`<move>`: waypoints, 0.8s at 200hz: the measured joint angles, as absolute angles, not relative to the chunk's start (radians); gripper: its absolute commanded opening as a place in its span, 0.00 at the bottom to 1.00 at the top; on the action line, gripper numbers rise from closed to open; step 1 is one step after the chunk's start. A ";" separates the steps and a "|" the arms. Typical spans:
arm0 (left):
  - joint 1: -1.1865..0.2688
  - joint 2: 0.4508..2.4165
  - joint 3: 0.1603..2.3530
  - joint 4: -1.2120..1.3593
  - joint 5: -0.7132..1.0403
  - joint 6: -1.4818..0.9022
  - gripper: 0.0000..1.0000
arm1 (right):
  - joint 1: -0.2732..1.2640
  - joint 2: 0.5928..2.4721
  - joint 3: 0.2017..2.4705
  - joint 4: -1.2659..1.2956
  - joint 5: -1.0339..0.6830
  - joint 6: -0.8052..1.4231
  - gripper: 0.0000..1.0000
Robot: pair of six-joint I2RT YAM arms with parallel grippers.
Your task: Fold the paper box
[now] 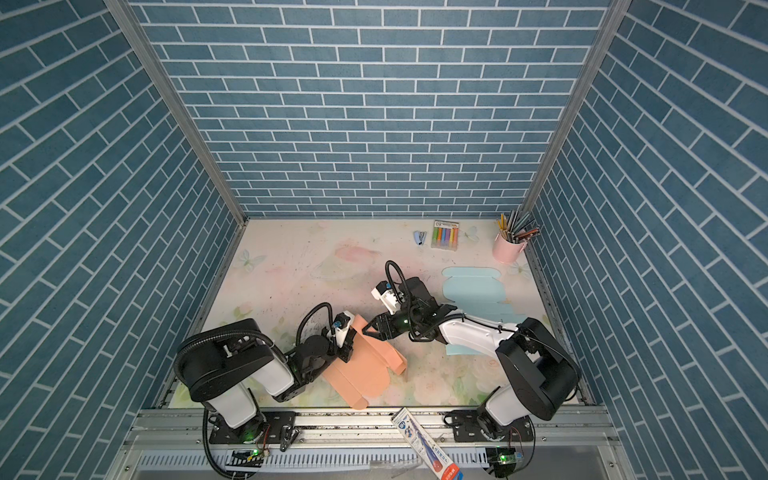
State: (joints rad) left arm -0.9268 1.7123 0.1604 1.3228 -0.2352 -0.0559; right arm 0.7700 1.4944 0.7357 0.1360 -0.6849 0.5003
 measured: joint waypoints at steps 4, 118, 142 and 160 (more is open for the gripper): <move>-0.927 1.712 0.160 1.323 -0.235 -0.056 0.15 | 0.769 1.494 0.736 0.137 -0.684 0.502 0.52; -0.931 1.752 0.181 1.348 -0.238 -0.056 0.10 | 0.759 1.494 0.692 0.244 -0.693 0.574 0.50; -0.931 1.752 0.181 1.348 -0.230 -0.056 0.10 | 0.753 1.493 0.681 0.267 -0.693 0.588 0.50; -0.931 1.751 0.181 1.348 -0.220 -0.057 0.10 | 0.751 1.481 0.678 0.263 -0.692 0.596 0.51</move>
State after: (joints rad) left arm -0.9310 1.7508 0.1810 1.3476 -0.2195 -0.0570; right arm 0.7509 1.4811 0.6777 0.2634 -0.6922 0.5961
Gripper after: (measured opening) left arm 0.104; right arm 0.503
